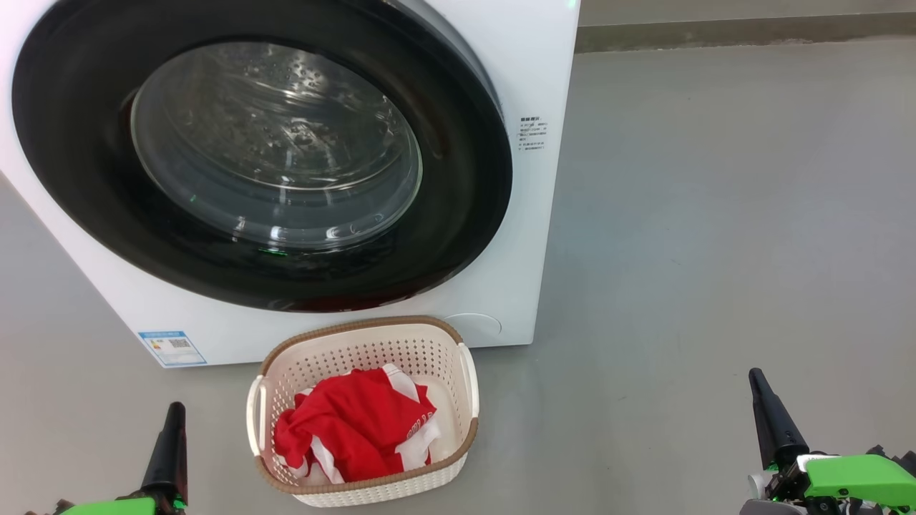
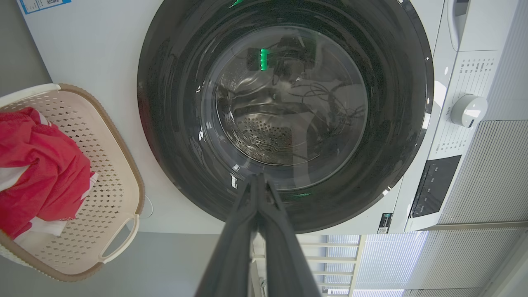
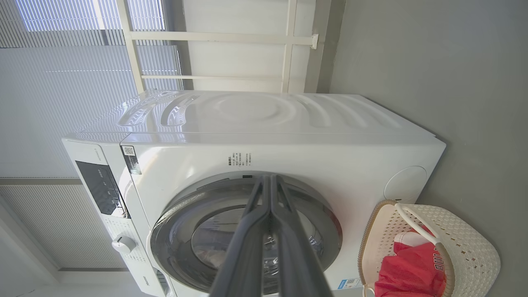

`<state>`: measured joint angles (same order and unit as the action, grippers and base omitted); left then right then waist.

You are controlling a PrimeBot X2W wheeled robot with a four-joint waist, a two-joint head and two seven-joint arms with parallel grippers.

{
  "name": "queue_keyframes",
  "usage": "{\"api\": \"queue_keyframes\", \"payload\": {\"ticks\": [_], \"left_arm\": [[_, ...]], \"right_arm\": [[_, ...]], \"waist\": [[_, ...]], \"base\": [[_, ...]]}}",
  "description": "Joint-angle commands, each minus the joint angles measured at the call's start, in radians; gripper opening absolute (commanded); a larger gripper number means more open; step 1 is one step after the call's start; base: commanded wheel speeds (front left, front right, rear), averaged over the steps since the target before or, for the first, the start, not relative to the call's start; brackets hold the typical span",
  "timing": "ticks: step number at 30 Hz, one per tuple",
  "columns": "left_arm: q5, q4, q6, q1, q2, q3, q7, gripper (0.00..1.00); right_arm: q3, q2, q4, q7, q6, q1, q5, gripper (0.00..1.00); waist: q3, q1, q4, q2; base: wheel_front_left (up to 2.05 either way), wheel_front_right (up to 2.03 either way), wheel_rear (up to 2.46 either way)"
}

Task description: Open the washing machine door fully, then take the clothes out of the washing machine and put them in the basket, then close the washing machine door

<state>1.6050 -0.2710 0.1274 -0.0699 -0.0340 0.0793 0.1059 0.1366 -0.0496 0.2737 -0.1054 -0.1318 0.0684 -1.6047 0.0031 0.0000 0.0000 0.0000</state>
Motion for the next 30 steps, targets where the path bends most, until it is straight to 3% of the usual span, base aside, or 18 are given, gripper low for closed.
{"api": "queue_keyframes", "payload": {"ticks": [1, 30], "left_arm": [[0.003, 0.026, 0.003, -0.038, -0.016, 0.035, 0.008, 0.00], [0.003, 0.026, 0.003, -0.038, -0.016, 0.035, 0.007, 0.00]], "right_arm": [[-0.024, -0.002, -0.029, -0.007, 0.001, 0.039, -0.005, 0.00], [-0.023, -0.001, -0.029, -0.008, 0.001, 0.039, -0.004, 0.00]], "waist": [[0.000, 0.0000, 0.000, 0.0000], [0.000, 0.0000, 0.000, 0.0000]], "base": [[0.00, 0.00, 0.00], [0.00, 0.00, 0.00]]}}
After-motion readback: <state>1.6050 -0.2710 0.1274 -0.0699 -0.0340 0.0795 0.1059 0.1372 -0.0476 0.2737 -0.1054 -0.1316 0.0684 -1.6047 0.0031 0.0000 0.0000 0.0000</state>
